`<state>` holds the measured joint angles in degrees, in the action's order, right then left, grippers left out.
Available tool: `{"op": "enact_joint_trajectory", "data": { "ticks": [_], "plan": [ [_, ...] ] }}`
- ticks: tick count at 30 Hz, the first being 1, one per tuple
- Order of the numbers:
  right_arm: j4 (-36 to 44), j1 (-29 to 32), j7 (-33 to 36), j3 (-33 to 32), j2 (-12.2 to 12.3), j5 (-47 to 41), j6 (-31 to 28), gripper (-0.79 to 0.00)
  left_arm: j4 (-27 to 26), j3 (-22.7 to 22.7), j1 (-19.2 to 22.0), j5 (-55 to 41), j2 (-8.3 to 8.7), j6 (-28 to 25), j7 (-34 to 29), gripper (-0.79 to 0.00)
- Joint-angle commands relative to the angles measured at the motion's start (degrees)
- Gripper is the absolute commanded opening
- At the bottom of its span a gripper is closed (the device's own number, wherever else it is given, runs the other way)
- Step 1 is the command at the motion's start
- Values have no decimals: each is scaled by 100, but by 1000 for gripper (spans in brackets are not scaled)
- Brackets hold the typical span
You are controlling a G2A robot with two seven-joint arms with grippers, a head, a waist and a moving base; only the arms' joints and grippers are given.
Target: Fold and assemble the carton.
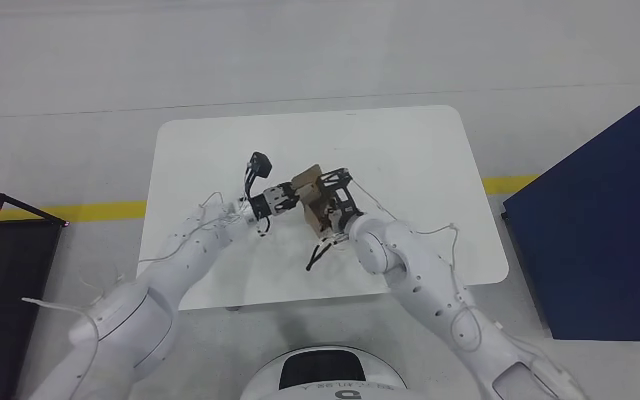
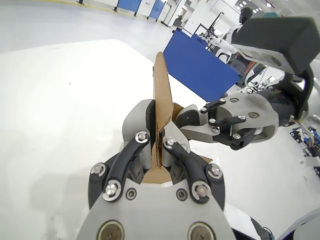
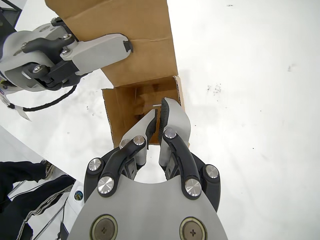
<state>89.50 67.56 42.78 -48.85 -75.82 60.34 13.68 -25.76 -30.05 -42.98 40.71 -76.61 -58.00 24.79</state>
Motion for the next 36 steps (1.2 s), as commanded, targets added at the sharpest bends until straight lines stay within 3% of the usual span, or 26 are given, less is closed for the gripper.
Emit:
{"op": "enact_joint_trajectory", "data": {
  "ticks": [1, 8, 18, 28, 36],
  "plan": [
    [-121, -87, 39, 74, -37, -25, 13, -785, 4, 5, 13, -274, -17, 0, -262, -785],
    [-569, -425, 311, 319, -184, -90, 140, -785, -25, 46, 22, -654, -13, 0, -588, -785],
    [-1121, -806, 411, 412, -366, -375, 282, -785, 7, 144, -42, -761, 24, 0, -582, -785],
    [-1003, -721, 175, 383, -441, -540, 263, -785, -168, 266, -31, -790, 92, 0, -484, -785],
    [-1131, -849, 708, 388, -486, -393, 531, -785, -126, 394, -45, -577, 158, 0, -157, -785]
  ]
}}
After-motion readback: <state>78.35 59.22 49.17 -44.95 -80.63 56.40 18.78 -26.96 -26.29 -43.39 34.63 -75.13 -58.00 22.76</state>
